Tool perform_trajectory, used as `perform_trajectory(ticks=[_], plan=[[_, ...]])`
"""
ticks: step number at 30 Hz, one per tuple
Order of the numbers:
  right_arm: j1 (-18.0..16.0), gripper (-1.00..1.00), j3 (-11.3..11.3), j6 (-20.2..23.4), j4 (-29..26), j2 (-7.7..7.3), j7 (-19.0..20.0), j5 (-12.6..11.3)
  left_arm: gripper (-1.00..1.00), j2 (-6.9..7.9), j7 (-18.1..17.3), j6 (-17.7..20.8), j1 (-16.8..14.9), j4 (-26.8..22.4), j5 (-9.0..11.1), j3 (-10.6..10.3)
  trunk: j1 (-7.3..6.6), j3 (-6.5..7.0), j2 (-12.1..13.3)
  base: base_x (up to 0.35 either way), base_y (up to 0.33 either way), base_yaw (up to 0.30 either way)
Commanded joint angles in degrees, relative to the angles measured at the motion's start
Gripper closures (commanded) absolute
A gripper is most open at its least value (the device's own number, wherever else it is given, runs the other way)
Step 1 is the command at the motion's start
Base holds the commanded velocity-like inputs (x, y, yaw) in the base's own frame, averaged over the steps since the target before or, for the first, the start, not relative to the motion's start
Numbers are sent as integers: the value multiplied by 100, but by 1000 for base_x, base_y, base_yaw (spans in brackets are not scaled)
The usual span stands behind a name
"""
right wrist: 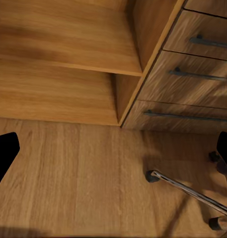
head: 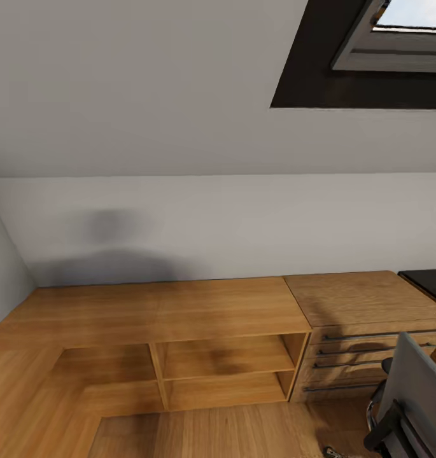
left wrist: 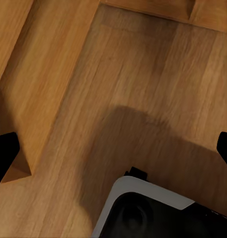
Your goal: In the bedroom, organize the workspace by keeping the computer under the desk, ensuring the monitor is on the desk, placing the keyboard on the desk next to the monitor, placing the mouse on the desk next to the keyboard, moving the folder from the swivel chair onto the desk next to the mouse, stacking the notebook on top of the folder with the pen on top of the notebook, and positioning the swivel chair next to the desk.
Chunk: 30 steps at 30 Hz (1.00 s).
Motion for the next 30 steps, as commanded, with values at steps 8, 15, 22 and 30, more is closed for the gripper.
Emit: perform_trajectory(ticks=[8,15,22,30], plan=[[-4,-100,39,0,-3,0,-50,1,-100,5,47,-14,1,-10,43,-49,4,-37,-12,-89,71,-262],[-4,-100,38,0,-3,0,-50,1,-100,5,47,-16,1,-10,43,-49,4,-54,-12,-221,203,-272],[-4,-100,-101,0,-6,0,-51,-121,-100,5,48,-22,1,-10,43,-49,4,-69,-12,54,248,-273],[-4,-100,-264,0,-11,0,-42,-291,-100,5,47,-23,1,-10,43,-49,4,-74,-12,31,55,-268]])
